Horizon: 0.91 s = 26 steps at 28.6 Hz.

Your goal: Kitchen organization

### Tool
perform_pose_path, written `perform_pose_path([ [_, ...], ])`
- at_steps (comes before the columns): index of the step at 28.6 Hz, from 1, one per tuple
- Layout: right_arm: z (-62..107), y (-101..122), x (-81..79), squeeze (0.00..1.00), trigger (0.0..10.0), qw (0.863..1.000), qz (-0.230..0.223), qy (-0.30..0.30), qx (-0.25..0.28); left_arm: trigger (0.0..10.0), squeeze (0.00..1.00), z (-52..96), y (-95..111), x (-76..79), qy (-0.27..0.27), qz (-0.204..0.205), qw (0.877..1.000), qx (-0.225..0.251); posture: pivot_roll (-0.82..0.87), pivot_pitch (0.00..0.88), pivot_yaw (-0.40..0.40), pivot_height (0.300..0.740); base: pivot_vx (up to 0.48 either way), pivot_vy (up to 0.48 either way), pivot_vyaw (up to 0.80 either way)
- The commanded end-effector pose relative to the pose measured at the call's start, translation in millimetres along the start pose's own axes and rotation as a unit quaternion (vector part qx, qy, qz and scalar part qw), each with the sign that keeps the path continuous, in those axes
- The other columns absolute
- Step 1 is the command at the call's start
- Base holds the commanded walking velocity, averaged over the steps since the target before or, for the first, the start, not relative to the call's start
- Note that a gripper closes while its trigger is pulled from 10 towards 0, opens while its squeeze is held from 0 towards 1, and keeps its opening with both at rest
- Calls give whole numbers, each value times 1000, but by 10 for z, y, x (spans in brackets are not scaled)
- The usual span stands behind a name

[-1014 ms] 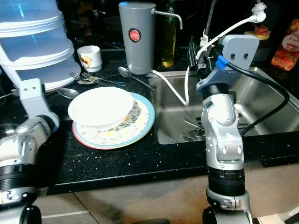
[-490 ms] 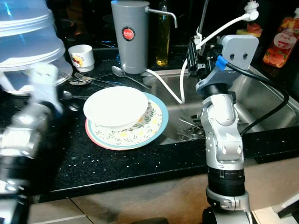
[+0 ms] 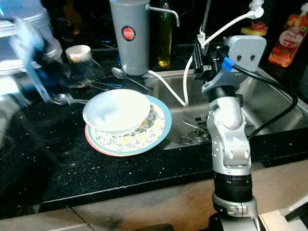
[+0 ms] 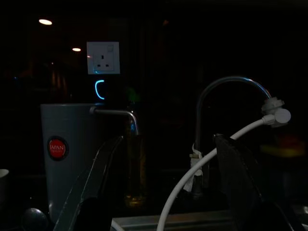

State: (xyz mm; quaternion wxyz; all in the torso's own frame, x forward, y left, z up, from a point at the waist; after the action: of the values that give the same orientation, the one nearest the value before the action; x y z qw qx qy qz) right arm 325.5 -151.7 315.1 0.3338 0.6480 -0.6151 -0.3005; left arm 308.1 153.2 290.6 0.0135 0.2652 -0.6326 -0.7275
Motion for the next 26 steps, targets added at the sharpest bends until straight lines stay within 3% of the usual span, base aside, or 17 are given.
perform_pose_path([
  [1, -11, -9, -20, 0, 10000, 1000, -2, 5, -2, 10000, 1000, 6, 34, 70, -34, -11, 999, -7, 30, 0, 1, 740, 0, 0, 0],
  [6, -8, -7, -12, 0, 10000, 1000, -1, 6, -3, 10000, 1000, -8, 34, 197, -96, -23, 995, -22, 25, 0, 2, 740, 0, 0, 0],
  [7, -4, -10, -11, 0, 10000, 1000, 0, 7, -5, 10000, 808, 20, 51, 263, -130, -30, 991, -29, 29, 0, 1, 740, 0, 0, 0],
  [8, -4, -10, -11, 0, 10000, 1000, 0, 7, -5, 10000, 808, 20, 51, 263, -130, -30, 991, -29, 29, 0, 1, 740, 0, 0, 0],
  [9, 4, -19, -23, 0, 10000, 1000, -1, 11, -7, 10000, 0, 75, 90, 307, -161, -33, 986, -33, 29, 0, 1, 740, 0, 0, 0],
  [12, 40, -89, -158, 0, 10000, 997, -11, 66, -28, 10000, 0, 188, 153, 374, -213, -42, 975, -50, 35, 0, -1, 740, 0, 0, 0],
  [16, 153, -190, -381, 0, 10000, 982, 22, 178, -60, 10000, 0, 268, 10, 483, -247, -59, 961, -107, 39, 0, -7, 740, 0, 0, 0],
  [17, 244, -252, -435, 0, 10000, 968, 40, 234, -81, 10000, 0, 295, -115, 471, -238, -85, 956, -147, 41, 0, -10, 740, 0, 0, 0],
  [18, 244, -252, -435, 0, 10000, 968, 40, 234, -81, 10000, 0, 295, -115, 471, -238, -85, 956, -147, 41, 0, -10, 740, 0, 0, 0],
  [20, 330, -306, -459, 0, 10000, 953, 61, 279, -99, 10000, 0, 308, -217, 455, -229, -104, 952, -174, 42, 0, -13, 740, 0, 0, 0],
  [22, 362, -323, -463, 0, 10000, 947, 72, 295, -103, 10000, 0, 308, -246, 450, -227, -108, 951, -179, 42, 0, -13, 740, 0, 0, 0],
  [23, 422, -355, -466, 0, 10000, 935, 87, 324, -116, 10000, 0, 278, -295, 428, -213, -116, 953, -184, 40, 0, -16, 740, 0, 0, 0],
  [25, 422, -355, -466, 0, 10000, 935, 87, 324, -116, 10000, 0, 278, -295, 428, -213, -116, 953, -184, 40, 0, -16, 740, 0, 0, 0],
  [26, 470, -382, -463, 0, 10000, 925, 94, 345, -129, 10000, 0, 249, -342, 403, -199, -123, 954, -190, 40, 0, -16, 740, 0, 0, 0],
])
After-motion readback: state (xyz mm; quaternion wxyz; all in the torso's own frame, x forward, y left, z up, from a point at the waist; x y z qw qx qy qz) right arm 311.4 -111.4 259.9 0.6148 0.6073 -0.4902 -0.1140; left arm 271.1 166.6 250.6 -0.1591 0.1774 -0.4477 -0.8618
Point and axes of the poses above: a point about 5 cm out from each wrist's last joint towards the gripper, its own z axis pointing back from the gripper into the wrist, its own y axis along the axis of the wrist's last joint, x = y × z, the point moved 2 cm from there along -z, pointing out of the wrist towards the gripper, and after that the axes turned 2 degrees about z, right-handed, at the moved point
